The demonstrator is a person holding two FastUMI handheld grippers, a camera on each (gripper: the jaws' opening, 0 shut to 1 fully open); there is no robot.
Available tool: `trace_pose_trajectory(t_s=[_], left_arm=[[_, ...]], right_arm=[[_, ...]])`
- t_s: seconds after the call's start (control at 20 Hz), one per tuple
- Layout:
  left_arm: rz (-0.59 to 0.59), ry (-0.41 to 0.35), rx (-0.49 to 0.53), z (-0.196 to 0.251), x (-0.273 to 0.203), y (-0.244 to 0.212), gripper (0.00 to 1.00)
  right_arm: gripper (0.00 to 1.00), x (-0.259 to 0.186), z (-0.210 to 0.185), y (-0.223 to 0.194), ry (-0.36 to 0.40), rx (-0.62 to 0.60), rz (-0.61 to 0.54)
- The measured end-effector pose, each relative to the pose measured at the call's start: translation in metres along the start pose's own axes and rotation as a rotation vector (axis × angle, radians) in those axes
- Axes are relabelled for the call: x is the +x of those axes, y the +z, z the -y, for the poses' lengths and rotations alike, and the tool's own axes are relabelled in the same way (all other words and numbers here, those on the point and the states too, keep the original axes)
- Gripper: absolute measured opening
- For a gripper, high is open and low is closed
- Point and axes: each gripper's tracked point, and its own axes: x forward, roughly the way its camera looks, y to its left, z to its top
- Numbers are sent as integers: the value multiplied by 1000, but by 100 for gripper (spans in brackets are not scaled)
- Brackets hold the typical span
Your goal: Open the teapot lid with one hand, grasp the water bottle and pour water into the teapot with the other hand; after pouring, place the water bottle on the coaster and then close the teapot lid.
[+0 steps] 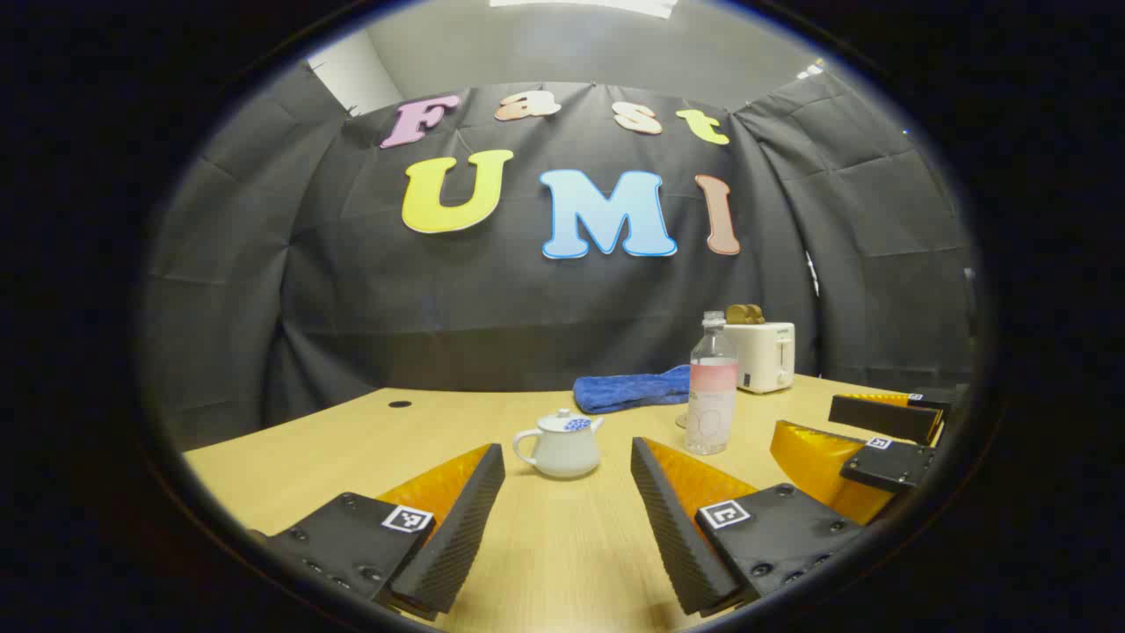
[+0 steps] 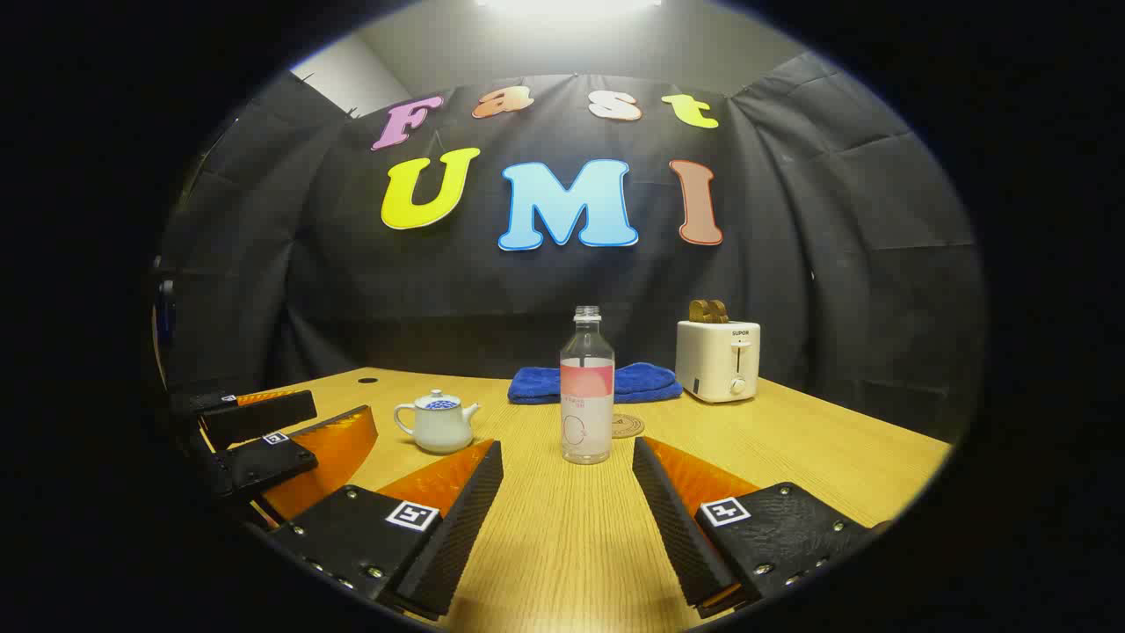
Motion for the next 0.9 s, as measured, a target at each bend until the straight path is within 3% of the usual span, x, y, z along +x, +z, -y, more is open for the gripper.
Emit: trace_pose_trajectory(t_s=[0.9], left_arm=[[4, -8, -2, 0, 0, 1, 97]], right_arm=[[94, 0, -1, 1, 5, -2, 1]])
